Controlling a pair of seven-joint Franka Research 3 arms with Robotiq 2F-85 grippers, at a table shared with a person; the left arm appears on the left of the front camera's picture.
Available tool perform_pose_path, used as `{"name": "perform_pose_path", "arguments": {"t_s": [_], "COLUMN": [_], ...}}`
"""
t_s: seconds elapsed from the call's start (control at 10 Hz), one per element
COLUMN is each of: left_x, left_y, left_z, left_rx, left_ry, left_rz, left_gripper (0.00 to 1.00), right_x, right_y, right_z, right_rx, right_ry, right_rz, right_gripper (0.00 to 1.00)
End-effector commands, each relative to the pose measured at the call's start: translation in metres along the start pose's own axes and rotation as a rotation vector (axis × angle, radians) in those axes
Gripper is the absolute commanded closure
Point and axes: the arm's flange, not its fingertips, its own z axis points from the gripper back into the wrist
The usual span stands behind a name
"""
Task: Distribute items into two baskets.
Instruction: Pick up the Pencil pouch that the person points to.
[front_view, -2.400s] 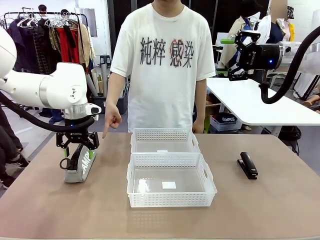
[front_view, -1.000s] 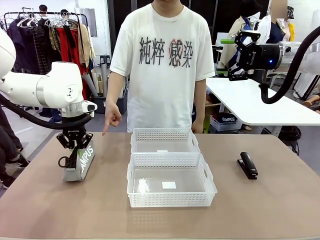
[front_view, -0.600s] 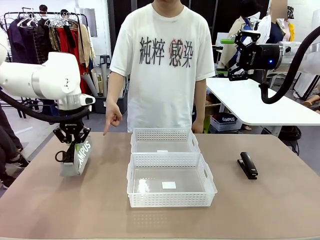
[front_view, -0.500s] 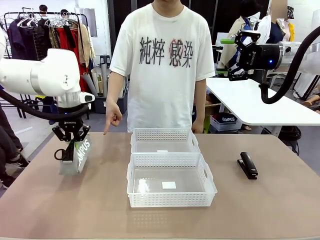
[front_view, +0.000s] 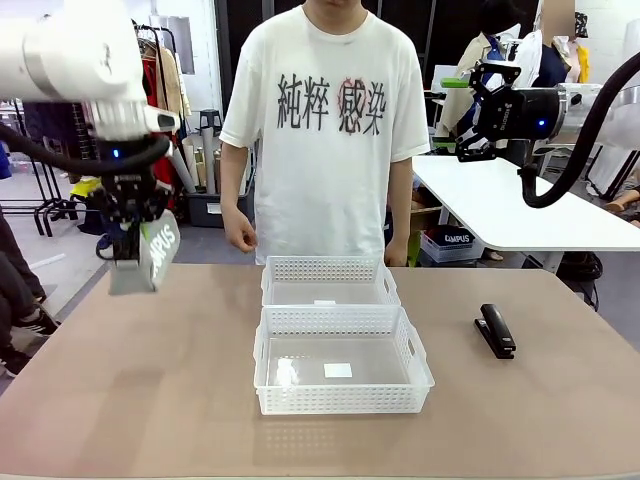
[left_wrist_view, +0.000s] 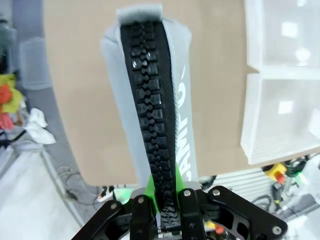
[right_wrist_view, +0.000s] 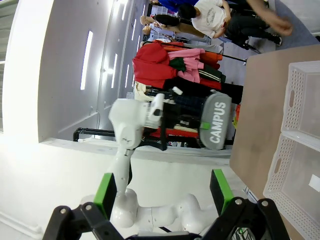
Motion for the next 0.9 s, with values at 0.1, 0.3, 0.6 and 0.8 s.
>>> {"name": "perform_pose_path", "arguments": {"t_s": [0.1,0.3,0.6,0.8], "left_x": [-0.003,-0.007,-0.018,-0.025], "left_y": [-0.013,-0.022,-0.03,-0.031], "left_z": [0.076,0.113,0.153,0.167], "left_rx": [0.009,-0.021,-0.077,-0.084], "left_ry": [-0.022,-0.031,-0.047,-0.094], "left_rz": [-0.018,-0.043,-0.026,-0.021], "left_gripper": [1.0,1.0,1.0,1.0], "right_x": [-0.001,-0.001,-0.001,-0.001], "right_y": [0.001,0.001,0.001,0.001], "right_z": [0.0,0.0,0.0,0.0], "right_rx": [0.003,0.003,0.003,0.003], "right_ry": [-0.002,-0.002,-0.002,-0.002], "right_rz": [0.001,0.001,0.001,0.001], "right_gripper": [0.0,0.0,0.0,0.0]}}
